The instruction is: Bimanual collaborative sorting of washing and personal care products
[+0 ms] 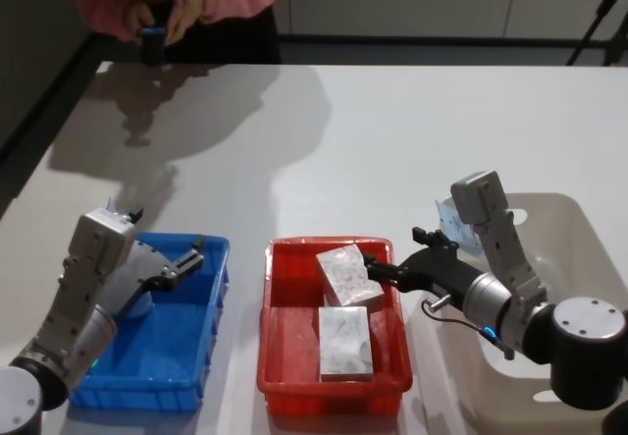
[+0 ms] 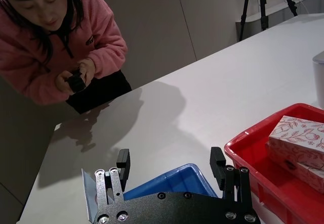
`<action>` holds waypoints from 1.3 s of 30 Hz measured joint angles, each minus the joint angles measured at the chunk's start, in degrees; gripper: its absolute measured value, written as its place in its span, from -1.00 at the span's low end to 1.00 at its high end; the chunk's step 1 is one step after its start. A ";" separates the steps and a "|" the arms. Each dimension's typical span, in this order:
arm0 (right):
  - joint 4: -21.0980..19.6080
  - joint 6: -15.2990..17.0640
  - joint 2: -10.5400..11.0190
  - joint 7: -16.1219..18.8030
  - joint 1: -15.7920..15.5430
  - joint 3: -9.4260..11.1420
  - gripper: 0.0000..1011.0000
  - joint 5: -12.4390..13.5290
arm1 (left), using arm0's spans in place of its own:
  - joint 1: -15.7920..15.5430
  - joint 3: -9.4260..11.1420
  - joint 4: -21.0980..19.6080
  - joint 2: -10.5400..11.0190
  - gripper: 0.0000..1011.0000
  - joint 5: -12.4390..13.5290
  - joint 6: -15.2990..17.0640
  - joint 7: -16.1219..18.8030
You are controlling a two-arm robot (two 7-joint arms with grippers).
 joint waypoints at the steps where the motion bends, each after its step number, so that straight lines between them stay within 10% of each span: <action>1: 0.10 0.12 -0.06 -0.05 0.08 -0.05 0.98 0.02 | 0.00 0.00 0.00 0.00 0.98 0.00 0.00 0.00; 39: 6.90 3.07 -4.59 -2.36 4.20 -1.97 0.98 -2.10 | 0.00 0.00 0.00 0.00 0.98 0.00 0.00 0.00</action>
